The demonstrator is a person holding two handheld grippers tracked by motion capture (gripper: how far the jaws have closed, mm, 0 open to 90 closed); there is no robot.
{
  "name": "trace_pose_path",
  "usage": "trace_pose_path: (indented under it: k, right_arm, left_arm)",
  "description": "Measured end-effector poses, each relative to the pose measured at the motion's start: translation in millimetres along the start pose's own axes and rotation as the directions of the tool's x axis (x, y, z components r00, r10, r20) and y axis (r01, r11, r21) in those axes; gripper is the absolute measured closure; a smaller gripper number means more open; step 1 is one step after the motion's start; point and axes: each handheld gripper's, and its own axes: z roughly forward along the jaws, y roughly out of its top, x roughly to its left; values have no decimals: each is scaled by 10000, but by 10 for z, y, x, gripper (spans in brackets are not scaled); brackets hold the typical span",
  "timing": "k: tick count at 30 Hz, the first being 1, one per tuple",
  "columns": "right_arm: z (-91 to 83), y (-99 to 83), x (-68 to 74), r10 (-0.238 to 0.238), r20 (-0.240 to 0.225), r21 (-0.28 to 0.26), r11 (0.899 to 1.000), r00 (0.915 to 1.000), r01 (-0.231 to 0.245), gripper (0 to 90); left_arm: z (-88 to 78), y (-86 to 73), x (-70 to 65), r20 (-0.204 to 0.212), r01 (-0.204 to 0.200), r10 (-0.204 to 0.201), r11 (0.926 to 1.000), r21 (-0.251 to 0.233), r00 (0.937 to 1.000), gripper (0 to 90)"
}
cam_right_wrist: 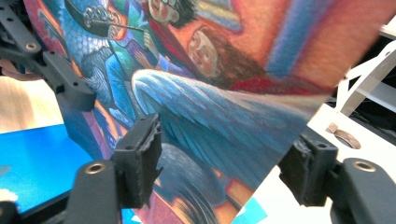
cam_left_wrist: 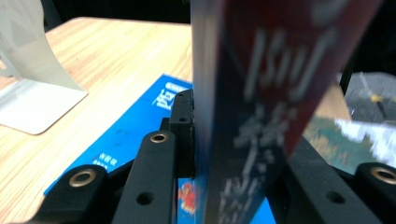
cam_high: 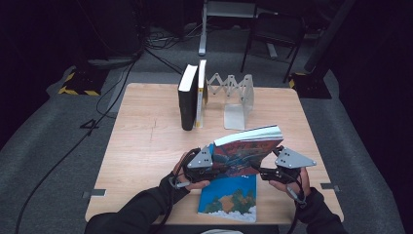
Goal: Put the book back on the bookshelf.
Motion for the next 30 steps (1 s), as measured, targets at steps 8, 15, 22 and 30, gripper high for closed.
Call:
trace_pose_path:
  k: [8, 15, 22, 30]
  right_arm:
    - [-13, -2, 1, -19, -67, -74, 10000, 10000, 18, 396]
    - [-10, 0, 8, -29, -47, -115, 9999, 10000, 29, 414]
    - [-19, 1, 14, -31, -65, -156, 9999, 10000, 30, 410]
    - [-26, 5, 20, -83, -26, -177, 9998, 10000, 82, 413]
  left_arm:
    - [-43, 128, -29, -191, -313, 304, 9984, -473, 9994, 715]
    - [-207, 330, 11, -72, -194, 185, 9866, -1617, 9998, 696]
    - [-121, 414, -27, -95, -383, 374, 9882, -1481, 9993, 689]
    - [-119, 430, -21, -194, -359, 334, 9878, -1515, 9993, 730]
